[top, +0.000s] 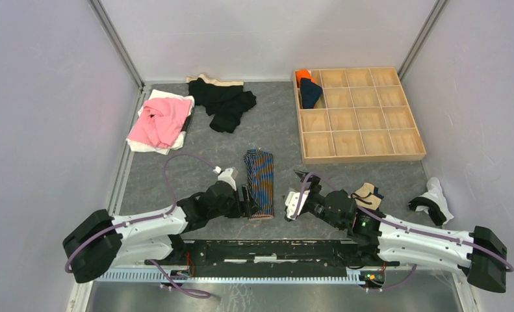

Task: Roll the underwear
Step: Roll the underwear to the center of the board.

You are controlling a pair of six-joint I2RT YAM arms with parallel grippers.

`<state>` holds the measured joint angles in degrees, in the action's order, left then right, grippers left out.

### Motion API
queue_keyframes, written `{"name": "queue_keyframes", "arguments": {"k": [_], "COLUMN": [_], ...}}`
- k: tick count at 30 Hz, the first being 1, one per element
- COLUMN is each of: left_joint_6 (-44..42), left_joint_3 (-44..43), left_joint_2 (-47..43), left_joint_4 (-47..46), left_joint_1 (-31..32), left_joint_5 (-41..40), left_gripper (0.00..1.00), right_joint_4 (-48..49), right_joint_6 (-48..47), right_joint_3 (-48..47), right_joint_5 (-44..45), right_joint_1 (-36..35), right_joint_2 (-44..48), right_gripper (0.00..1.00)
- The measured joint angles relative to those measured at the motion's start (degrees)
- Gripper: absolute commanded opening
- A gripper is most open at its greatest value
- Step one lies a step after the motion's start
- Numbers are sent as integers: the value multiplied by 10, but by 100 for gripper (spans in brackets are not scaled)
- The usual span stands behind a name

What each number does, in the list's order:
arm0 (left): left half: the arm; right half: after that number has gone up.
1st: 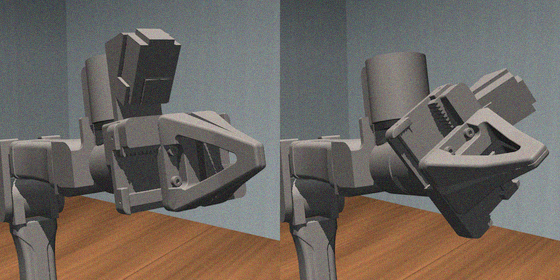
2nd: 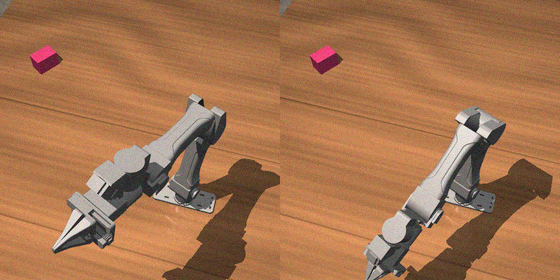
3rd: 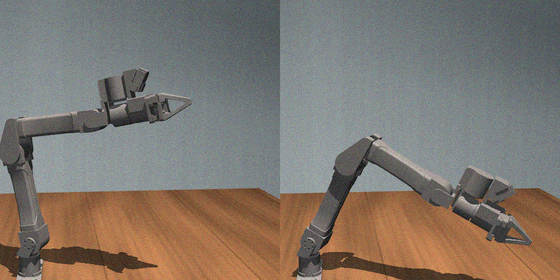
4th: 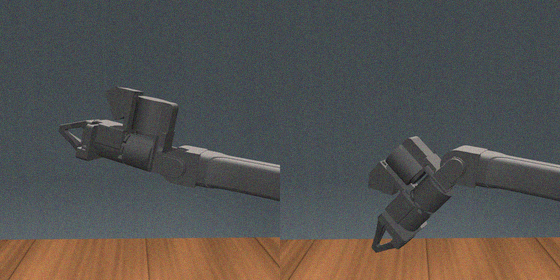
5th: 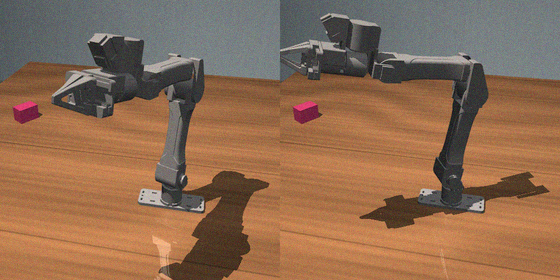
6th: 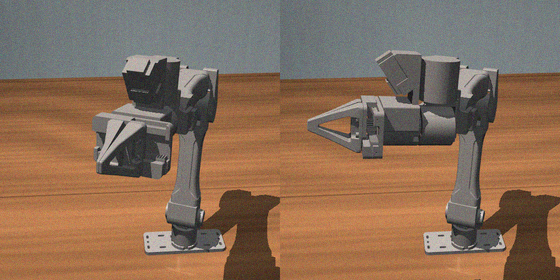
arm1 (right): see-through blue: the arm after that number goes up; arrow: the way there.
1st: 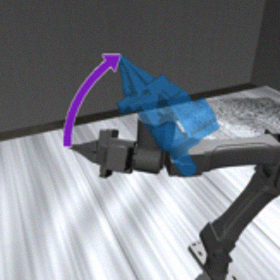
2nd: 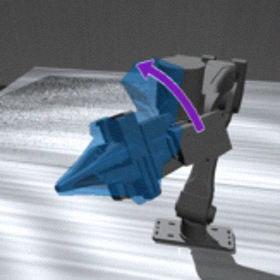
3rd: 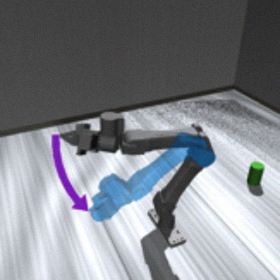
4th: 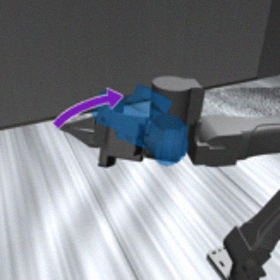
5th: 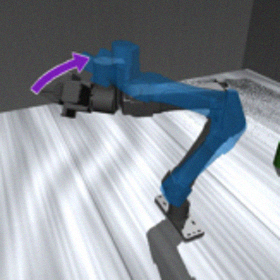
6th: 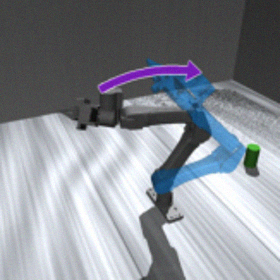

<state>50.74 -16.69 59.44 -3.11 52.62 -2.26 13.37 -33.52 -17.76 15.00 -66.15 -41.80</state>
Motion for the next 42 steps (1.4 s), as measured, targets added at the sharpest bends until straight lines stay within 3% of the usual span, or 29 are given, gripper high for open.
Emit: {"name": "queue_keyframes", "arguments": {"k": [12, 21, 34, 42], "left_joint_6": [24, 32, 33, 32], "left_joint_3": [-15, -14, 3, 4], "left_joint_2": [44, 75, 99, 108], "left_joint_4": [-13, -36, -92, -107], "left_joint_1": [9, 9, 9, 9], "left_joint_5": [-45, -54, -54, -53], "left_gripper": [58, 33, 3, 2], "right_joint_4": [-38, -68, 33, 71], "right_joint_6": [-39, -131, -196, -232], "right_joint_3": [-6, -5, 33, 33], "right_joint_5": [-35, -49, -66, -59], "right_joint_1": [-13, -66, -109, -115], "right_joint_2": [-36, -83, -192, -264], "right_gripper": [98, 98, 96, 89]}}
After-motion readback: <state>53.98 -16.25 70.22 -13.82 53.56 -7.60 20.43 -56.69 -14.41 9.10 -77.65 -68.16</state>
